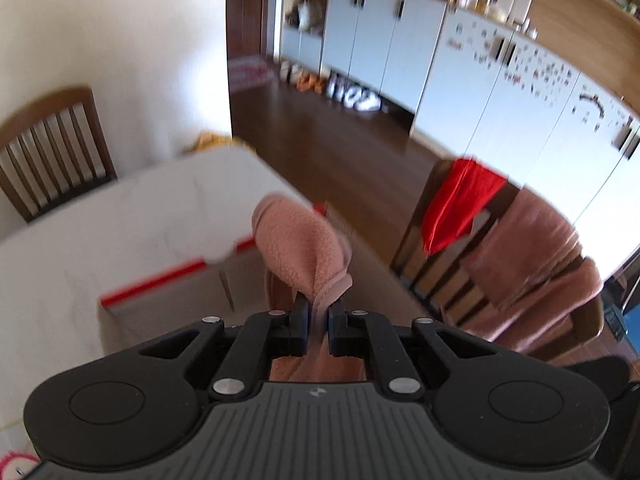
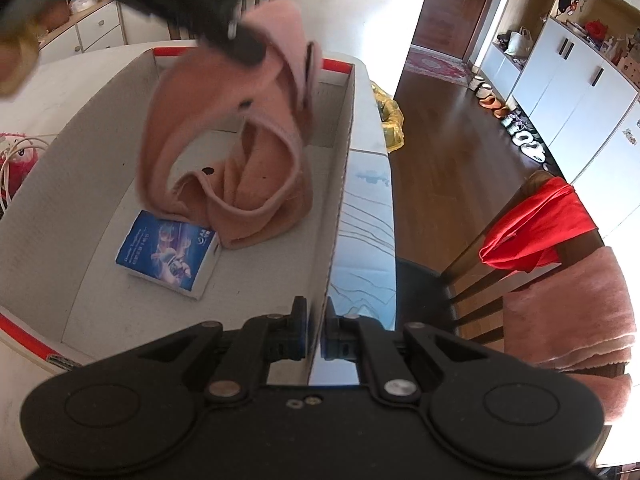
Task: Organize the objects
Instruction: 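Lower the garment into the box and open the left gripper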
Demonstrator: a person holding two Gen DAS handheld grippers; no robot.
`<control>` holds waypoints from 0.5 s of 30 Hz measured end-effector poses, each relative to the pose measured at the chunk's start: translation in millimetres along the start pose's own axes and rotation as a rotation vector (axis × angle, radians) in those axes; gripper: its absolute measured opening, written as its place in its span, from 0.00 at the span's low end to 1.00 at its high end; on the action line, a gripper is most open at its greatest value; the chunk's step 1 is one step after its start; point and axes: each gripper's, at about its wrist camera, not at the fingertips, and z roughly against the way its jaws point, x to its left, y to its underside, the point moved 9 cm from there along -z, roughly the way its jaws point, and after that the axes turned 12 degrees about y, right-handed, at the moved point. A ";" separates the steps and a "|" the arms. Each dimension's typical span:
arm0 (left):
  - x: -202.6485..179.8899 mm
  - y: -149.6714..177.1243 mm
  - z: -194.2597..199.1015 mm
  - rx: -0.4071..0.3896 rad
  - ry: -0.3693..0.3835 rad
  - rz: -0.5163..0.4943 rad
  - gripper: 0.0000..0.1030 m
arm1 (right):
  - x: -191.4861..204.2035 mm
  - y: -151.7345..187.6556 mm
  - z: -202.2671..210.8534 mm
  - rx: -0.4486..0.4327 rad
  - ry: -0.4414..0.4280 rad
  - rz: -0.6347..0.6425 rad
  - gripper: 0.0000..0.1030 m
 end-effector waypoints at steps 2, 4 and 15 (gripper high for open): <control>5.7 9.2 -10.8 0.042 -0.006 0.010 0.08 | 1.0 0.9 -0.4 0.003 -0.002 0.003 0.05; 10.6 18.9 -20.4 0.082 -0.019 0.019 0.08 | 1.8 1.5 -0.7 0.004 -0.002 0.006 0.05; 26.4 53.6 -36.9 0.202 -0.005 0.084 0.08 | 3.5 3.3 -2.9 0.013 -0.001 0.008 0.05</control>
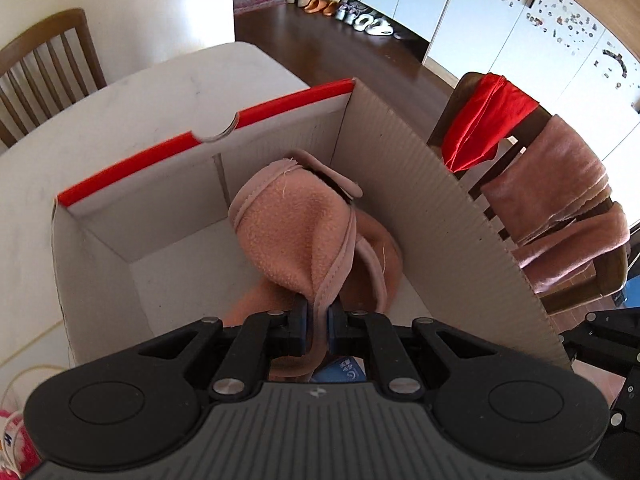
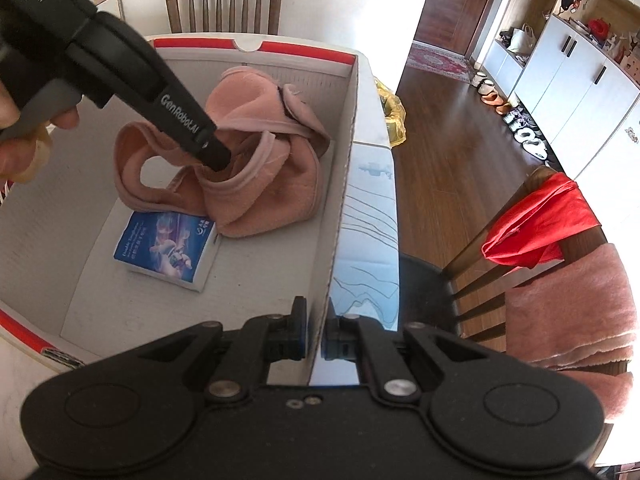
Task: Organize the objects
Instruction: 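Lower the garment into the box and open the left gripper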
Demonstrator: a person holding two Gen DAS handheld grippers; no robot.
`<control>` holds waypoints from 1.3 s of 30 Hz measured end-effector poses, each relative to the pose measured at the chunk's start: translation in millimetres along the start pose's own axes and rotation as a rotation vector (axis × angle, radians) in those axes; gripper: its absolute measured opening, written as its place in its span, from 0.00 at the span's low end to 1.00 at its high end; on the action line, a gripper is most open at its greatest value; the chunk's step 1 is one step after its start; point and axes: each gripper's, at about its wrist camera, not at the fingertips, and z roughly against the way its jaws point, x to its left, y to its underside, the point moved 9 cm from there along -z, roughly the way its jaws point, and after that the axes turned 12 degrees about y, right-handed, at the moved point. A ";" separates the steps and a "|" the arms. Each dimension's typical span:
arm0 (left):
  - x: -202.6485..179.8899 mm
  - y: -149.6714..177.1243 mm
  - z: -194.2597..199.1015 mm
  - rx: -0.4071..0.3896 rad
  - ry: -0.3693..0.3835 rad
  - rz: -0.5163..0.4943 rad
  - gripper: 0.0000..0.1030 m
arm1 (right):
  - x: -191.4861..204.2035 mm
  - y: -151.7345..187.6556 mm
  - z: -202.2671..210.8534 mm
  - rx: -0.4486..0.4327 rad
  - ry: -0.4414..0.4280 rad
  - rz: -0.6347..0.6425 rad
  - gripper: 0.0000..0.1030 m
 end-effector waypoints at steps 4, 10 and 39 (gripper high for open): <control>4.9 5.4 5.4 -0.003 -0.003 0.020 0.12 | 0.1 -0.1 -0.2 0.004 0.002 0.000 0.05; 4.3 10.4 19.7 -0.025 0.000 0.021 0.27 | -1.0 0.8 -3.0 0.015 0.007 -0.003 0.05; -7.9 59.4 176.9 -0.296 -0.013 0.045 0.27 | 4.1 1.3 0.3 0.032 0.041 0.025 0.06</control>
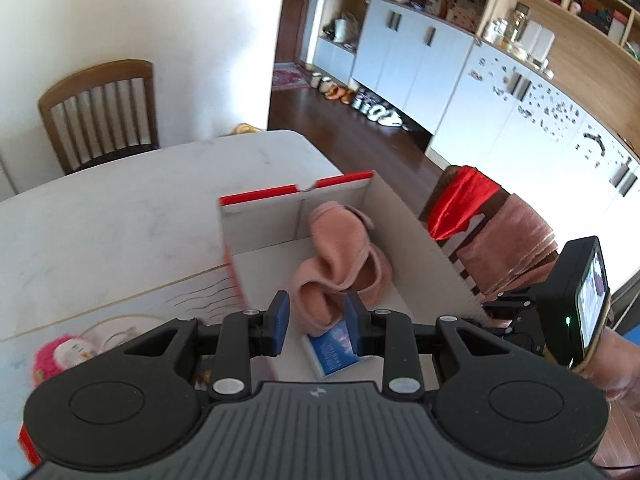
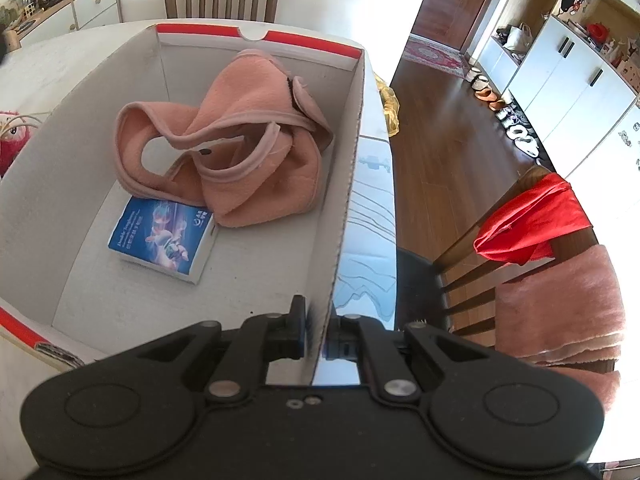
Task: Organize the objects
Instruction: 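Lower the garment into the box and open the left gripper, then move the left gripper back to the pile and grasp the red cloth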
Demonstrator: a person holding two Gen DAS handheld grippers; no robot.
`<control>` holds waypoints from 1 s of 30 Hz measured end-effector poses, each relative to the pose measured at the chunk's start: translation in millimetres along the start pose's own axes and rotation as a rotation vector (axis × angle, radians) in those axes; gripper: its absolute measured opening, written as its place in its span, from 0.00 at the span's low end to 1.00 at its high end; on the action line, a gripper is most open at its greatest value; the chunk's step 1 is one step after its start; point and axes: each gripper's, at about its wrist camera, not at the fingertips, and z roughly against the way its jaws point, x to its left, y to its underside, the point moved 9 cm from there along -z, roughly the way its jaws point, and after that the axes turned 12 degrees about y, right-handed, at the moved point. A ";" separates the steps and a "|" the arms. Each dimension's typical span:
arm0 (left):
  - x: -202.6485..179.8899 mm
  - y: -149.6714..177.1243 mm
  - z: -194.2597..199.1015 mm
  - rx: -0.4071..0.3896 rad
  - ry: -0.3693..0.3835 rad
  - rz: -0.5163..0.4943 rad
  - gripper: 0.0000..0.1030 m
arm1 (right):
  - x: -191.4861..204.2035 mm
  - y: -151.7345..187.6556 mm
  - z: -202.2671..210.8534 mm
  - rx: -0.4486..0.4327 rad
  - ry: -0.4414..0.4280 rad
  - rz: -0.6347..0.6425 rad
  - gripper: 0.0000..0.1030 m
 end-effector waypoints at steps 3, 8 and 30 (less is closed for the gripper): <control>14.7 11.7 17.4 -0.017 -0.040 0.018 0.29 | 0.8 0.1 1.8 -0.001 0.003 0.003 0.06; 40.8 35.4 43.5 -0.056 -0.102 0.076 0.58 | 1.4 0.2 3.0 -0.001 0.007 0.011 0.06; 172.7 162.9 94.2 -0.069 -0.381 0.390 0.97 | 4.2 2.8 5.3 0.005 0.008 0.017 0.07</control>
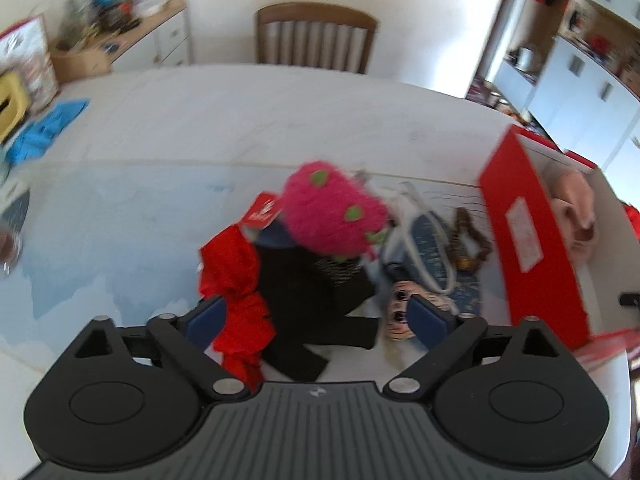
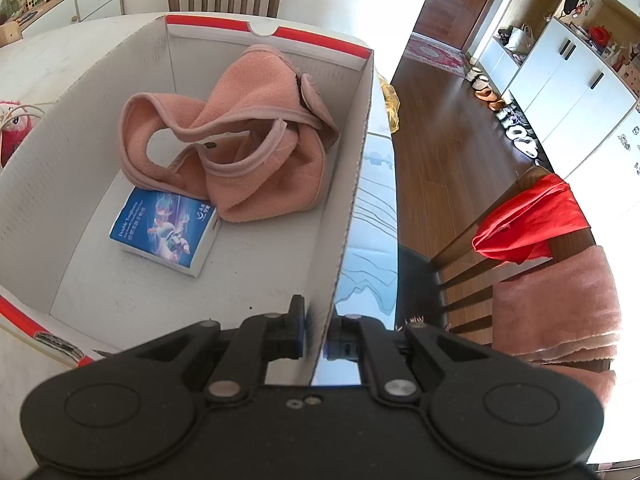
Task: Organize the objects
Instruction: 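Move the left gripper back to the pile and grasp the red cloth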
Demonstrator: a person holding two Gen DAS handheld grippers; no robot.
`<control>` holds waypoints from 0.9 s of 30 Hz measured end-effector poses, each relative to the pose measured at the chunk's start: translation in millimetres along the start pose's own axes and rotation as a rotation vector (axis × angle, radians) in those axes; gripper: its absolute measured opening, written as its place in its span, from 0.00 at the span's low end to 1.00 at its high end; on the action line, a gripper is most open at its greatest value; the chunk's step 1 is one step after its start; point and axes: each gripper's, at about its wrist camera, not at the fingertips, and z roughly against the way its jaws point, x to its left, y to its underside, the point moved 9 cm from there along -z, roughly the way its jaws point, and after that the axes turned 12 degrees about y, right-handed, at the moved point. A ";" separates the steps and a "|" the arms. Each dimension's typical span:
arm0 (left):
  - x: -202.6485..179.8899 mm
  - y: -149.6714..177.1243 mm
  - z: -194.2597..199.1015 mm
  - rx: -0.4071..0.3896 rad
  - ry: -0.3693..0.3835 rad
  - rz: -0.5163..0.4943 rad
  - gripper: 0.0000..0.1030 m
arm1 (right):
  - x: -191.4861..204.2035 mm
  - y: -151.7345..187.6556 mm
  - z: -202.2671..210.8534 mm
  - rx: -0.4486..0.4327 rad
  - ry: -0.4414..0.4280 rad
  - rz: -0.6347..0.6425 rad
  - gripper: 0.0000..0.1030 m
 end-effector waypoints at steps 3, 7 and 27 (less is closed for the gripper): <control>17.9 3.2 -4.8 -0.007 -0.055 0.029 0.97 | 0.2 -0.2 0.1 0.000 0.000 0.000 0.07; 41.6 9.7 -15.5 0.014 -0.115 0.067 0.97 | -0.5 0.4 0.9 -0.002 0.000 0.006 0.07; 73.7 26.8 -40.3 0.030 -0.179 0.113 0.91 | 1.0 1.4 0.6 -0.002 0.000 0.010 0.07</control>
